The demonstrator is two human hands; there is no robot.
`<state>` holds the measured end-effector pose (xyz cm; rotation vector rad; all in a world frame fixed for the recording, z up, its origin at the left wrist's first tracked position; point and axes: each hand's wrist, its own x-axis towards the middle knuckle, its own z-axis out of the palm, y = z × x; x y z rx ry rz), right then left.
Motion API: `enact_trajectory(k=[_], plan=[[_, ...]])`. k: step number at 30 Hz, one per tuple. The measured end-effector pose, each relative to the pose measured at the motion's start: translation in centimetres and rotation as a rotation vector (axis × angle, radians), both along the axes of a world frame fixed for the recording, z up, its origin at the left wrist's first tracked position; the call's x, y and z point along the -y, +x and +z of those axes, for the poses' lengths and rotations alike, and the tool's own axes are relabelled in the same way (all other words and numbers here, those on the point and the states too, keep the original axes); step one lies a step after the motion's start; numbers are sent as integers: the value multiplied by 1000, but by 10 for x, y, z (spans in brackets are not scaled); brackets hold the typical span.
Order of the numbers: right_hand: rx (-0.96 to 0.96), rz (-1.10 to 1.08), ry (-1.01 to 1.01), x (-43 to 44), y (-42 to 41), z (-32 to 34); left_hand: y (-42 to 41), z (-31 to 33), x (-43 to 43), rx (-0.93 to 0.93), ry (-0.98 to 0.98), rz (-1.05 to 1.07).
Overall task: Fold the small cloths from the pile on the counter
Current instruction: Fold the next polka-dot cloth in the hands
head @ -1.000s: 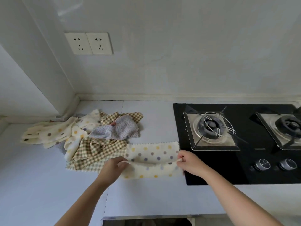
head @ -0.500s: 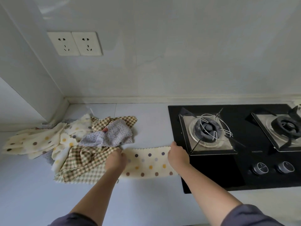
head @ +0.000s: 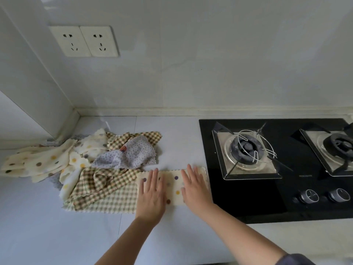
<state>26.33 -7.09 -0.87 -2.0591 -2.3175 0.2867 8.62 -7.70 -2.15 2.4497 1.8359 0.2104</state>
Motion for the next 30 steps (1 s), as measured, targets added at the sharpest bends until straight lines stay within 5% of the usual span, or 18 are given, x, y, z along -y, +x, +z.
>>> enact_trajectory(k=[12, 17, 25, 27, 30], plan=[[21, 13, -180, 18, -1, -23, -5, -20, 25, -71, -90, -14], [-249, -103, -87, 19, 9, -4, 9, 20, -26, -30, -3, 59], [-537, -305, 14, 31, 18, 12, 36, 49, -78, -198, -581, -101], [-662, -393, -15, 32, 22, 16, 27, 51, -79, -55, -750, -110], [-841, -579, -95, 28, 26, 22, 8, 70, -68, 510, -1043, 22]])
